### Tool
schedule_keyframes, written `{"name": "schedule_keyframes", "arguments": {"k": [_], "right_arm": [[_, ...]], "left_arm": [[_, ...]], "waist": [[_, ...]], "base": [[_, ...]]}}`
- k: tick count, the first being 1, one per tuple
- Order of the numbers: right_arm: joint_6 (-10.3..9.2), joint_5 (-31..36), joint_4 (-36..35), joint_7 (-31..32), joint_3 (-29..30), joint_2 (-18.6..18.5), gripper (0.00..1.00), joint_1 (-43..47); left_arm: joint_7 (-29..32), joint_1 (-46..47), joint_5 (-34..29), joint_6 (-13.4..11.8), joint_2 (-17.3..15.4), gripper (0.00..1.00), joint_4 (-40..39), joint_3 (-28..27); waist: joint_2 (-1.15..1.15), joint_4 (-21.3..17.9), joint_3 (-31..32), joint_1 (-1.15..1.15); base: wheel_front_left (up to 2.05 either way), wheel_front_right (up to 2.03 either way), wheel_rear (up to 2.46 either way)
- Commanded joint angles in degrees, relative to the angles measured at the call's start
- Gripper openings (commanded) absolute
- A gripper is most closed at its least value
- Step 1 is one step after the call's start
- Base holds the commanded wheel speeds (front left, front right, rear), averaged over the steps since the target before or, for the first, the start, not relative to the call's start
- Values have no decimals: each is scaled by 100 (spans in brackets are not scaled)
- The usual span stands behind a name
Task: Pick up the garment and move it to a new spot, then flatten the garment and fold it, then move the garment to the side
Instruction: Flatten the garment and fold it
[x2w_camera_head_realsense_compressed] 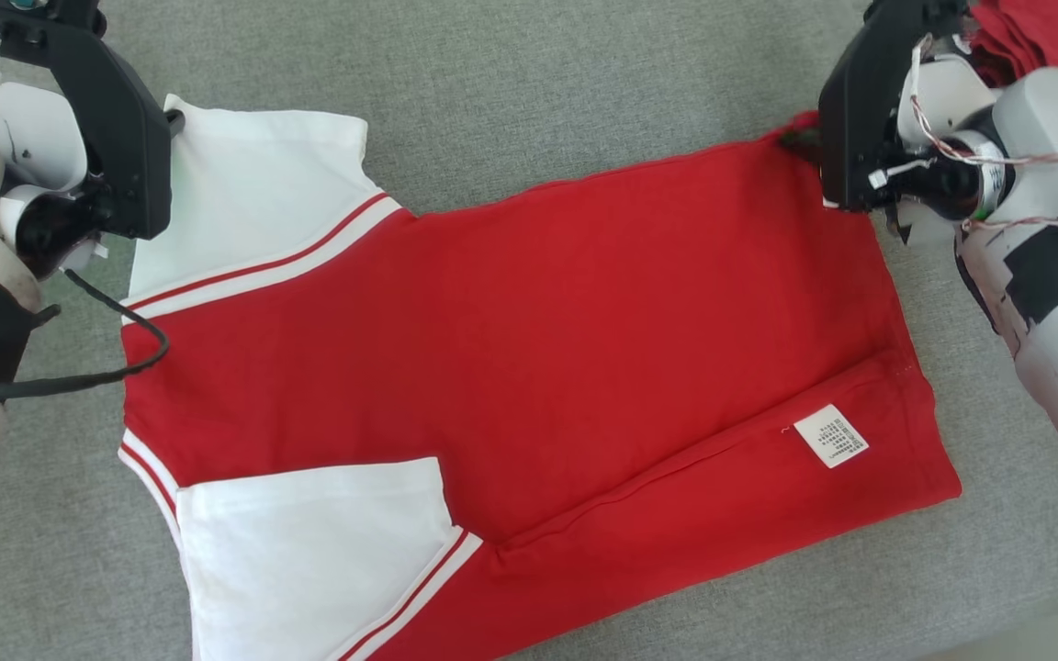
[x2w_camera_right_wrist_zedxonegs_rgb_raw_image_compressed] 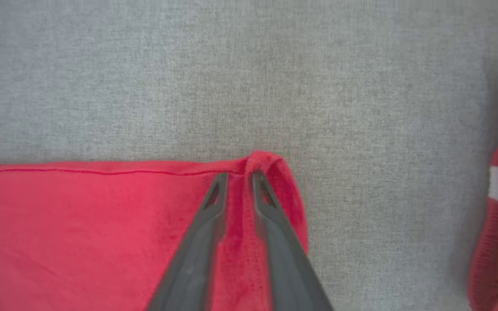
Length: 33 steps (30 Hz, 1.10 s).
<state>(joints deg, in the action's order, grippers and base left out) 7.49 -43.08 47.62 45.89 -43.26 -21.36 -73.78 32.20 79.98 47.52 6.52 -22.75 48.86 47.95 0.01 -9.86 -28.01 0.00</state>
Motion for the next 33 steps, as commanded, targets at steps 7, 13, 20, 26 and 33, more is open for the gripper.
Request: {"name": "schedule_keyframes", "arguments": {"k": [7, 13, 20, 26, 33], "right_arm": [[-1, -239, 40, -394, -16, 9, 0, -214], [-1, -570, 5, -810, 24, -78, 0, -121], [-1, -973, -128, -1486, -40, -434, 0, -145], [-1, -1635, -349, -1760, -21, -799, 0, 108], [-1, -2427, -826, -1820, 22, -1308, 0, 759]], "left_arm": [[-389, 162, -157, 38, -120, 0, -158, 95], [-834, 270, -281, 64, -194, 0, -251, 153], [-1284, 391, -270, 78, -182, 0, -197, 167], [-1469, 224, 13, 87, -184, 0, -270, 112], [-1667, -336, 530, 92, -668, 0, -1246, 106]], "waist": [[-1, 73, 12, 0], [-1, 166, 63, 0], [-1, 365, 119, 0], [-1, 539, 206, 0], [-1, 674, 388, 0]], "base": [[0, 0, 0], [0, 0, 0], [0, 0, 0], [0, 0, 0], [0, 0, 0]]}}
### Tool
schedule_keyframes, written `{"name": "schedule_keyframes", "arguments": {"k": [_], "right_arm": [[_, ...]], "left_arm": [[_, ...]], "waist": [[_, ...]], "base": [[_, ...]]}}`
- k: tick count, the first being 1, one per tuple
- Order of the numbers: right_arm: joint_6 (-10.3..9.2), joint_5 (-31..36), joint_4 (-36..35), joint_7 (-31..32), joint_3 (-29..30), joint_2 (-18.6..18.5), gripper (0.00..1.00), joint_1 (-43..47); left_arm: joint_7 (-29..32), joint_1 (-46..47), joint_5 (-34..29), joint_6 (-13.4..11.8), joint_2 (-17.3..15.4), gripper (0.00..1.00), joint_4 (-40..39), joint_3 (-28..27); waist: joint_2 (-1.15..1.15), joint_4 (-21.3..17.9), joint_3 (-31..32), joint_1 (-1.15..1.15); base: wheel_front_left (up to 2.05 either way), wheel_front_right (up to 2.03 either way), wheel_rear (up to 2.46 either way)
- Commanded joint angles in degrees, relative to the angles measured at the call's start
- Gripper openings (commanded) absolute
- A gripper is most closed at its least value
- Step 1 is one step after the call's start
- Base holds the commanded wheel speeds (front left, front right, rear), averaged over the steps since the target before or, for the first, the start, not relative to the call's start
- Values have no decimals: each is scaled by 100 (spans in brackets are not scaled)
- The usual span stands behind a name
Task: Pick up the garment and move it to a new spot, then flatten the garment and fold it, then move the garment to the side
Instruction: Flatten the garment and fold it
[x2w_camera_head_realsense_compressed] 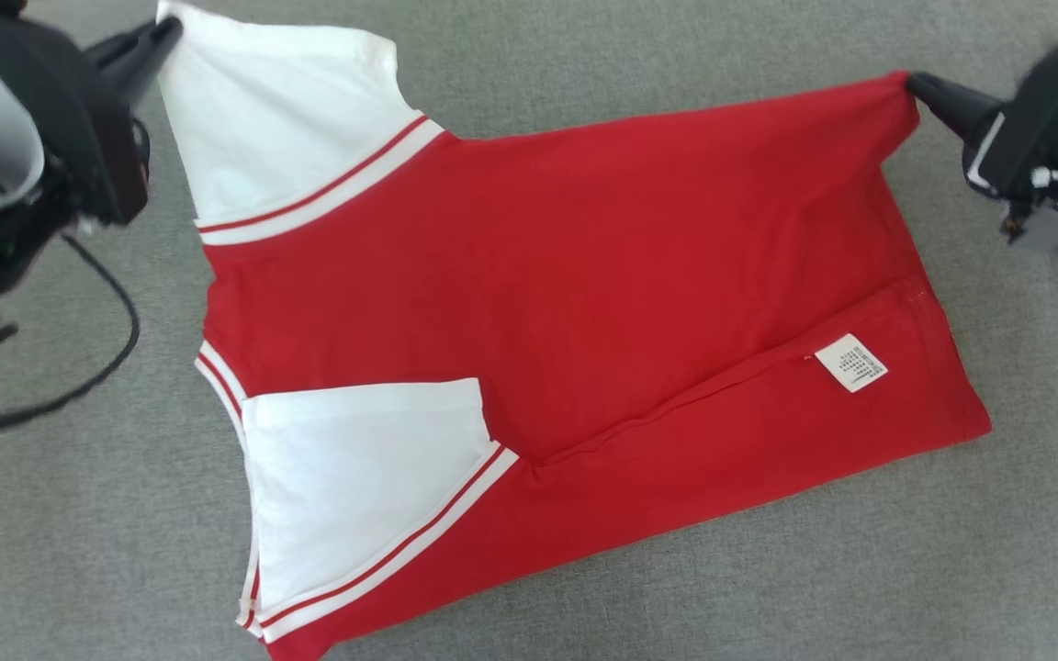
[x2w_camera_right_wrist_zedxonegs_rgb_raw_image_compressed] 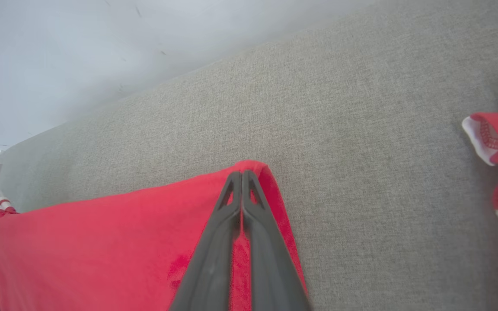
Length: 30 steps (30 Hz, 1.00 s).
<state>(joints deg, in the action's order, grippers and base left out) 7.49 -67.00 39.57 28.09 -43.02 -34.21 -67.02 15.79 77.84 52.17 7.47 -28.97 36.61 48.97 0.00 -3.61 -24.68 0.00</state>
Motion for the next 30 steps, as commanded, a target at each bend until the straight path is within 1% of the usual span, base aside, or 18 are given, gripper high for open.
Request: {"name": "schedule_keyframes", "arguments": {"k": [1, 3, 6, 9, 15, 19, 25, 30], "right_arm": [[-1, -129, -98, -48, 9, -88, 0, 175], [0, -315, -246, -75, 27, -214, 0, 364], [-1, -556, -459, -85, 54, -407, 0, 620], [-1, -682, -671, -103, 50, -627, 0, 871], [0, -965, -1173, -152, 66, -1091, 0, 1434], [0, -1110, -1483, -225, 108, -1319, 0, 1798], [0, -1311, -1836, -354, 189, -1570, 0, 2289], [0, -1467, -2115, -455, 273, -1761, 0, 2702]], "left_arm": [[-58, -214, 103, -2, -154, 0, -214, -7], [-109, -426, 186, -5, -364, 0, -599, -68], [-133, -838, 391, -148, -622, 0, -1271, -163], [-117, -1299, 566, -421, -902, 0, -2087, -262], [-217, -2251, 809, -1087, -1437, 0, -3787, -398], [-290, -2828, 892, -1510, -1732, 0, -4689, -435], [-473, -3628, 1123, -2039, -2152, 0, -5732, -546], [-662, -4217, 1231, -2365, -2469, 0, -6369, -612]], "waist": [[0, 70, 82, 0], [0, 113, 132, 0], [0, 176, 205, 0], [0, 249, 262, 0], [0, 385, 355, 0], [0, 424, 414, 0], [0, 451, 490, 0], [0, 482, 518, 0]], "base": [[0, 0, 0], [0, 0, 0], [0, 0, 0], [0, 0, 0], [0, 0, 0], [0, 0, 0], [0, 0, 0], [0, 0, 0]]}}
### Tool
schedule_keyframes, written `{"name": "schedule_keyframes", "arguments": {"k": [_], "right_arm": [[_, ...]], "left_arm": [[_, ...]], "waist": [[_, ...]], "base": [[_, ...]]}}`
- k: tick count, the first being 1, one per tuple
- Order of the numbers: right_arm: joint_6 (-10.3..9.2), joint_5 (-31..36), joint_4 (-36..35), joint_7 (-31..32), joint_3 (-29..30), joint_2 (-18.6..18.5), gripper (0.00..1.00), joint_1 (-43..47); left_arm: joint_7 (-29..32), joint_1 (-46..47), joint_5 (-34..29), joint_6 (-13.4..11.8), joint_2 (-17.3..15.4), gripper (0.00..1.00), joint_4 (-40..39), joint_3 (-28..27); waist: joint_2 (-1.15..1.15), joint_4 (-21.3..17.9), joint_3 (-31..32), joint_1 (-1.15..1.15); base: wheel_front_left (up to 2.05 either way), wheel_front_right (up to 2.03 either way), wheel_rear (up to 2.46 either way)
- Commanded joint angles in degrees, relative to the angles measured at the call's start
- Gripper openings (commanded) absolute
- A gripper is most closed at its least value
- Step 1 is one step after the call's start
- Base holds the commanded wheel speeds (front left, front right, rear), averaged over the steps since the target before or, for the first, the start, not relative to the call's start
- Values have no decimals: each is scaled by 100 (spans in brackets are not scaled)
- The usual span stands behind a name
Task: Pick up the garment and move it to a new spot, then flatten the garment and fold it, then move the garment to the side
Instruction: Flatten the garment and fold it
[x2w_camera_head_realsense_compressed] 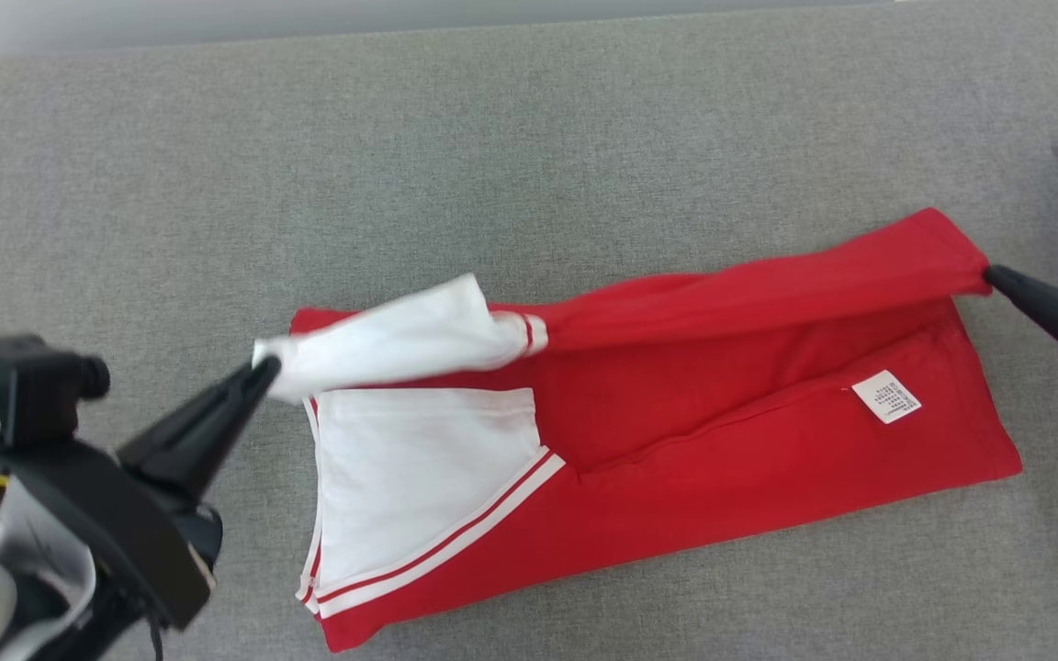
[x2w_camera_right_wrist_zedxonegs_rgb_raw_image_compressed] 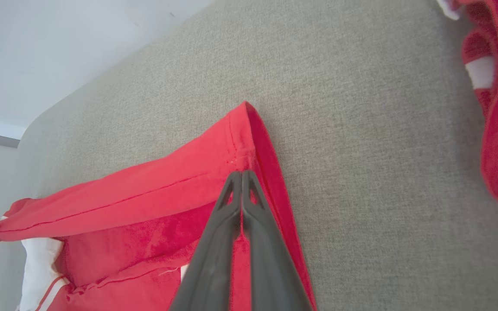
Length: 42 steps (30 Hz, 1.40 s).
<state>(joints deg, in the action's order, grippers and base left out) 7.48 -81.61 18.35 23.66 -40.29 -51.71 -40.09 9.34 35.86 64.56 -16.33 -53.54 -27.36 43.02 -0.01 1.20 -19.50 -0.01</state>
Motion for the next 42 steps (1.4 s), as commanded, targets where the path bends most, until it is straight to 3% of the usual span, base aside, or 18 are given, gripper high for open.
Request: {"name": "schedule_keyframes", "arguments": {"k": [1, 7, 12, 29, 32, 34, 35, 42], "right_arm": [[1, -31, -39, -35, 23, -54, 0, 86], [1, -201, -289, -157, 120, -220, 0, 547], [1, -185, -399, -252, 156, -204, 0, 773], [1, -7, 17, -231, 141, 288, 0, 922], [1, 40, 91, -239, 138, 366, 27, 949], [1, 65, 144, -273, 150, 409, 72, 973], [1, 75, 166, -323, 168, 429, 100, 990], [1, 359, 84, -1005, 288, 547, 100, 1163]], "left_arm": [[-55, -125, 29, -35, -43, 0, -52, -16], [-309, -663, 174, -174, -148, 0, -314, 18], [-569, -997, 210, -196, 0, 0, -295, 125], [-1095, -1274, -195, 64, 1217, 0, 1151, 859], [-1193, -1287, -239, 16, 1395, 0, 1399, 916], [-1276, -1322, -344, -64, 1446, 42, 1550, 946], [-1316, -1343, -388, -118, 1482, 100, 1610, 961], [-1767, -1514, -550, -420, 1595, 100, 1780, 809]], "waist": [[1, 10, 5, 1], [1, 21, 3, 1], [1, -6, -24, 1], [1, 20, 91, 1], [1, 18, 170, 1], [1, 18, 229, 1], [1, 24, 266, 1], [1, 63, 596, 1]], "base": [[0, 0, 0], [0, 0, 0], [0, 0, 0], [0, 0, 0], [0, 0, 0], [0, 0, 0], [0, 0, 0], [0, 0, 0]]}}
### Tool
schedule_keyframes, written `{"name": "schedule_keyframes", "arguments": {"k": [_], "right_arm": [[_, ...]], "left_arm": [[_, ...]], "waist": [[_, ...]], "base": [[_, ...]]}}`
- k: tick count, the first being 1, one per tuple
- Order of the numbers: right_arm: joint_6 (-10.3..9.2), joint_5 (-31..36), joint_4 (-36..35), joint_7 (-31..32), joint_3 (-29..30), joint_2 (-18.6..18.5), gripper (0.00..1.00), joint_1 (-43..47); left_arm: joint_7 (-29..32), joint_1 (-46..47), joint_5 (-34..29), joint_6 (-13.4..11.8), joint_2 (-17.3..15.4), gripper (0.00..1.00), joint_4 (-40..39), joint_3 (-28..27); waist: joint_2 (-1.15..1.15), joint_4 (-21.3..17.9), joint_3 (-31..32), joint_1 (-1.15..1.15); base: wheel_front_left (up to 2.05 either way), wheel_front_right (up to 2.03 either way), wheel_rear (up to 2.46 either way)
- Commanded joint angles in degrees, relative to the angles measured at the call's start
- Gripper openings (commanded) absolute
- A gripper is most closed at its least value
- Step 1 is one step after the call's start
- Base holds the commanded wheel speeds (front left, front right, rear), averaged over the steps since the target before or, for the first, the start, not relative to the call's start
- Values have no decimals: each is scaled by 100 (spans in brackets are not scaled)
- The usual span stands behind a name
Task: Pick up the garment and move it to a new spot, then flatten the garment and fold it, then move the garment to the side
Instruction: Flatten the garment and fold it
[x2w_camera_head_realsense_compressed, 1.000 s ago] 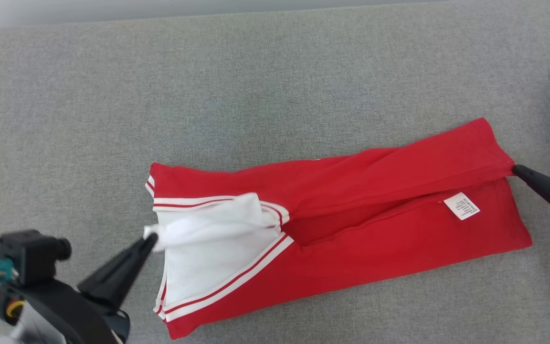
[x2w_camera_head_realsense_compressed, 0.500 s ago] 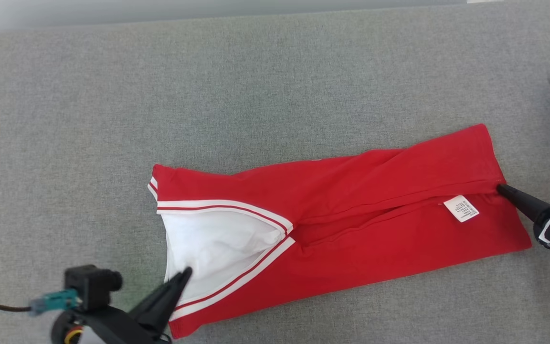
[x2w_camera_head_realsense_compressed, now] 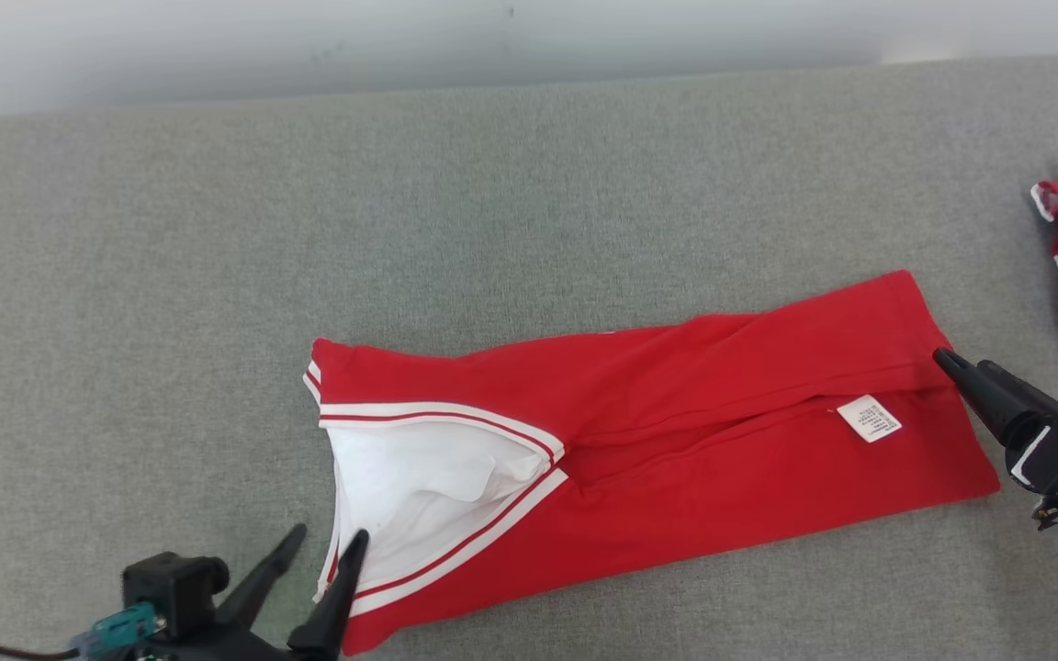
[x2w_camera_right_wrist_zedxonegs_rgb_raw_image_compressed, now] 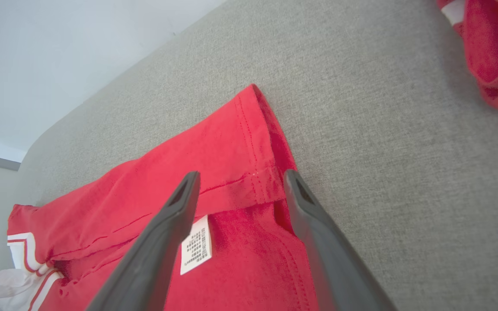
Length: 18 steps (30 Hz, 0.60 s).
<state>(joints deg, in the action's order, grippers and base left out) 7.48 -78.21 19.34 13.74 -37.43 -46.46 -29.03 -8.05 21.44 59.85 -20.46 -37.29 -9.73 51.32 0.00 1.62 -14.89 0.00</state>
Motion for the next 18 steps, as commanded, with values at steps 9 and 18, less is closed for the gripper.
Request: {"name": "schedule_keyframes", "arguments": {"k": [9, 18], "right_arm": [[0, 1079, -153, -1524, -114, 259, 100, 388], [1, 1484, 164, -2372, -288, 672, 100, 696]], "left_arm": [[-665, -538, -427, -546, 128, 100, 9, -656], [-706, -1268, -1731, -729, 709, 100, -221, -1470]], "waist": [[0, 3, 667, 0], [0, 55, 1168, 0]], "base": [[0, 0, 0], [0, 0, 0]]}}
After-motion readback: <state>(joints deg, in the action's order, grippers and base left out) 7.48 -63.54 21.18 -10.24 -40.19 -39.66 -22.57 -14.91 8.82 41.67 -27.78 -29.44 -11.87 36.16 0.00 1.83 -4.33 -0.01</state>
